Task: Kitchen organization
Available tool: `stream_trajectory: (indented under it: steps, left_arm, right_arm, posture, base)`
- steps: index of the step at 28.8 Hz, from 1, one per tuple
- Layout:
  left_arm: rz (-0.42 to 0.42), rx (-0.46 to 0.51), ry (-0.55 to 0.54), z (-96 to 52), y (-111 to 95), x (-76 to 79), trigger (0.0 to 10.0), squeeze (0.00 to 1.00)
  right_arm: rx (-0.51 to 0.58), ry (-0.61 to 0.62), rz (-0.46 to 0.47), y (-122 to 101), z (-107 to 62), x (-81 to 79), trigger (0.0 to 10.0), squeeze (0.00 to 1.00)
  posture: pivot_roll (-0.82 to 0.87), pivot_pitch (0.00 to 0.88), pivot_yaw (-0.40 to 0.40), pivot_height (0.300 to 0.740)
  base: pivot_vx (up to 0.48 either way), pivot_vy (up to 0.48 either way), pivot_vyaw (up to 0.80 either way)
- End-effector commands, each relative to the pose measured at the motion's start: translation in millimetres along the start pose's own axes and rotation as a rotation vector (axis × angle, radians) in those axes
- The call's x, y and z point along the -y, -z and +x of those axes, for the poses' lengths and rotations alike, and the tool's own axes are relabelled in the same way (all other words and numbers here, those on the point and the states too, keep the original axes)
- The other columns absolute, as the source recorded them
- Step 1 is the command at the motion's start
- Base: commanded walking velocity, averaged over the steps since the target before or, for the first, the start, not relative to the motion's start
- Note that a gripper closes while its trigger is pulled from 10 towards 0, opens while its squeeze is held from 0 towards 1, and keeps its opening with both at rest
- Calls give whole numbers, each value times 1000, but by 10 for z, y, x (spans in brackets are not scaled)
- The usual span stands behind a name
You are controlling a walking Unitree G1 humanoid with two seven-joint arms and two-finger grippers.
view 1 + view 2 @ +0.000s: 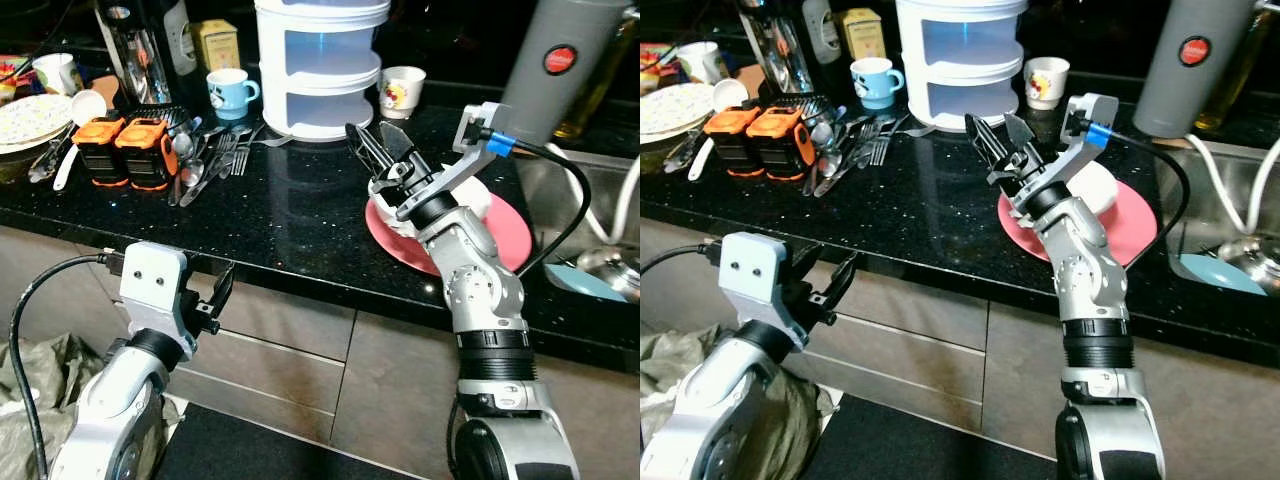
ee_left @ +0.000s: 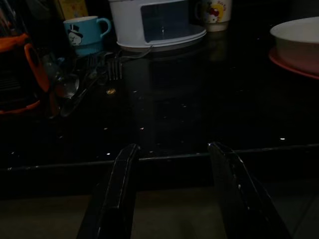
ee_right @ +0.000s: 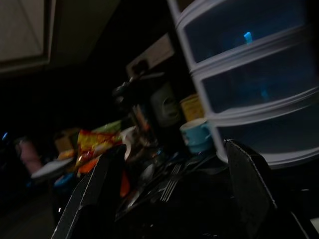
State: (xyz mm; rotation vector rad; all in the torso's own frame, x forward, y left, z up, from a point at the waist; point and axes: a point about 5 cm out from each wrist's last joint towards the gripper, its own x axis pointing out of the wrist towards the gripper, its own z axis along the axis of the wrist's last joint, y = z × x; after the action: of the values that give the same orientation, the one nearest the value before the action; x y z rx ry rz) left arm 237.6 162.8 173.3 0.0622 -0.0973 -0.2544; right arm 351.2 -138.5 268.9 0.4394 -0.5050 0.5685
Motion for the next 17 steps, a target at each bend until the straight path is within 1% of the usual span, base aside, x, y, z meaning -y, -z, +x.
stream_trajectory:
  steps: [1,4,6,7,8,9,12,13,14,17]
  left_arm:
    - [15,0,-6,25,-1,-13,10000,0]
    - [5,13,-7,39,-17,-7,10000,0]
    - [-11,26,-6,51,-29,1,10000,0]
    - [-17,31,-6,57,-33,5,10000,0]
    - [-20,33,-8,68,-37,7,10000,0]
    - [-20,33,-8,68,-37,7,10000,0]
    - [-20,38,-8,77,-41,9,10000,0]
    - [-20,38,-9,80,-42,9,10000,0]
    - [-21,39,-9,84,-44,10,10000,0]
    - [-21,40,-9,88,-45,11,10000,0]
  right_arm:
    - [49,8,-13,-109,-9,34,10000,0]
    - [58,7,-26,-161,-21,68,10000,0]
    - [58,-11,-32,-205,-35,84,10000,0]
    - [48,-49,-47,-226,-49,67,10000,0]
    - [23,-122,-79,-244,-72,20,10000,0]
    - [23,-122,-79,-244,-72,20,10000,0]
    - [-49,-275,-152,-230,-125,-122,10000,0]
    - [-70,-310,-168,-221,-139,-157,10000,0]
    - [-97,-373,-172,-225,-166,-218,10000,0]
    - [-108,-410,-171,-235,-180,-253,10000,0]
  posture:
    - [139,0,22,740]
    - [139,0,22,740]
    - [136,0,19,740]
    - [135,0,19,740]
    - [133,0,20,740]
    - [133,0,20,740]
    - [131,0,21,740]
    - [130,0,20,740]
    - [130,0,20,740]
    - [132,0,21,740]
  base:
    - [0,-480,0]
    - [0,-475,0]
    - [0,0,0]
    - [0,0,0]
    - [0,0,0]
    - [0,0,0]
    - [0,0,0]
    - [0,0,0]
    - [0,0,0]
    - [0,0,0]
